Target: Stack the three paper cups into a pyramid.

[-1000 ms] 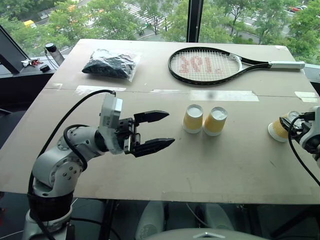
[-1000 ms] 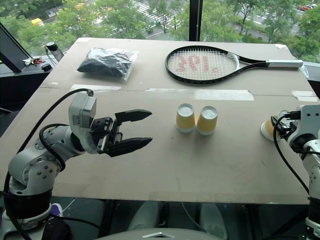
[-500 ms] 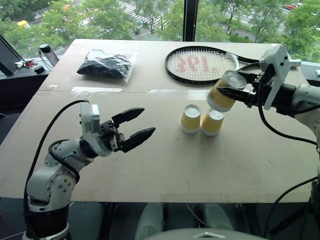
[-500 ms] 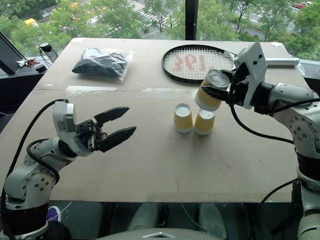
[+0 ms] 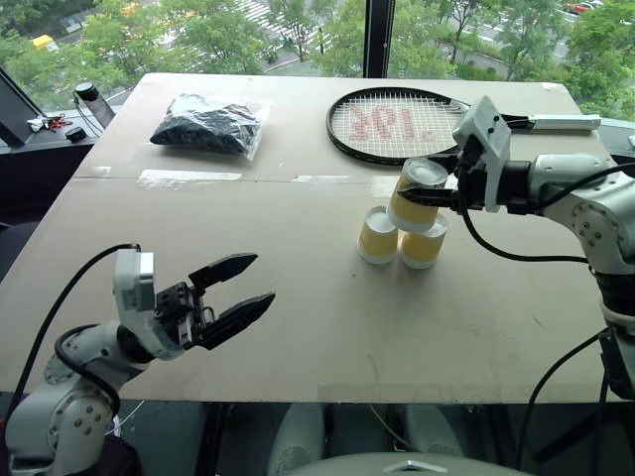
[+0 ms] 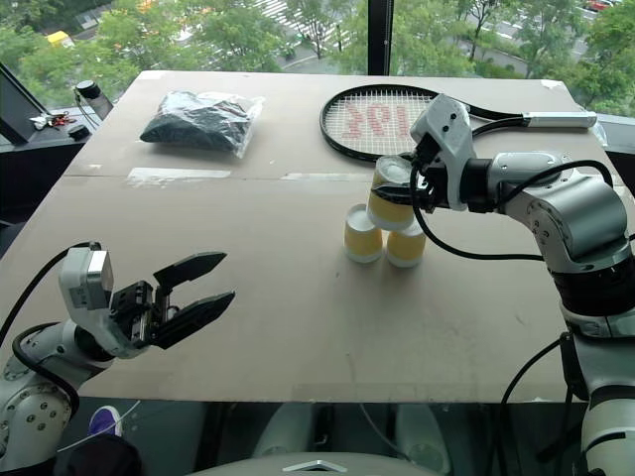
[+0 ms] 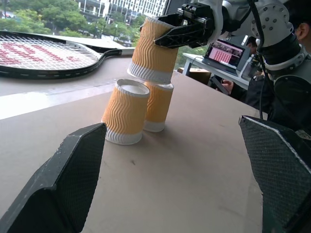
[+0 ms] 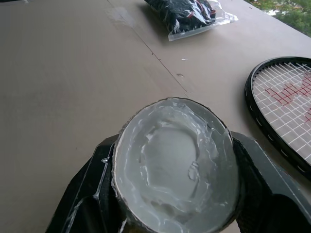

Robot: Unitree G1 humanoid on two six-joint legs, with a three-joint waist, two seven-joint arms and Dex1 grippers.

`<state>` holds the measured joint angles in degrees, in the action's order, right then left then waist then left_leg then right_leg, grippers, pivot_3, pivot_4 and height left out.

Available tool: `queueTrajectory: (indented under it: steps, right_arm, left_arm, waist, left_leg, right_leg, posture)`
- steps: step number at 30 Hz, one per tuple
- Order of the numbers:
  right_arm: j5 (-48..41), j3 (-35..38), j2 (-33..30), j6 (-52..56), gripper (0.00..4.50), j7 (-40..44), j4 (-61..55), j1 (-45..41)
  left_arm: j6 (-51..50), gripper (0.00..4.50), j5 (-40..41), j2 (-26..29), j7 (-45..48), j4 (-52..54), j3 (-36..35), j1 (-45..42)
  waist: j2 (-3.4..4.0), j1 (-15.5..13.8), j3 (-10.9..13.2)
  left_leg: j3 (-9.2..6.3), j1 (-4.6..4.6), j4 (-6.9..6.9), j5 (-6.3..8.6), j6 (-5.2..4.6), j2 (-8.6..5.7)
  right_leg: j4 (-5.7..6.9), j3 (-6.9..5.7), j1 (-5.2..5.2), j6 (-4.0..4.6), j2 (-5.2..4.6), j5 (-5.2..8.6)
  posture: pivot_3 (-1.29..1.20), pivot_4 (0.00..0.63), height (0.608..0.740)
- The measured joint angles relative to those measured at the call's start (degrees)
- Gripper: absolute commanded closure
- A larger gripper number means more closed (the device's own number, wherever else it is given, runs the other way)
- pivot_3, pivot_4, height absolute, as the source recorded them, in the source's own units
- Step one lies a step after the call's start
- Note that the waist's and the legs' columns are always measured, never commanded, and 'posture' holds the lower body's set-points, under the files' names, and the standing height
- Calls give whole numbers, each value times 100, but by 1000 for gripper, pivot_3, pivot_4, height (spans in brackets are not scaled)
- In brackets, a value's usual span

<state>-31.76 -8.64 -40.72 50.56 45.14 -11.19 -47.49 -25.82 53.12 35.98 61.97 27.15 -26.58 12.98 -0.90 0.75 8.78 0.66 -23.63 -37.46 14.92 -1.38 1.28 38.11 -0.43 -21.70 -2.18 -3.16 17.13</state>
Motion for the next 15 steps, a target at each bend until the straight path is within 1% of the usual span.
queueTrajectory:
  steps: [6, 10, 15]
  right_arm:
    - [225, -55, 63, -97, 2356, 171, 107, 0]
    - [225, -42, 57, -68, 2356, 216, 55, 21]
    - [207, 16, 54, 2, 2356, 197, -129, 124]
  left_arm:
    - [38, 0, 116, -13, -106, 109, -126, 121]
    - [106, 0, 327, -60, -140, 142, -288, 115]
    - [122, 0, 334, -43, -66, 103, -321, 113]
  waist:
    - [0, -6, 0]
    - [0, -3, 0]
    - [0, -3, 0]
  left_leg:
    - [-1, -3, -4, 1, -1, -2]
    - [-3, -3, -4, 1, -1, -1]
    - [-3, -3, -4, 0, 0, -1]
  right_leg:
    - [-2, -3, 1, 0, -2, 0]
    - [-2, -4, 1, 0, -1, 0]
    - [-2, -5, 1, 0, 0, 0]
  posture:
    - [0, 150, 740]
    - [0, 150, 740]
    - [0, 150, 740]
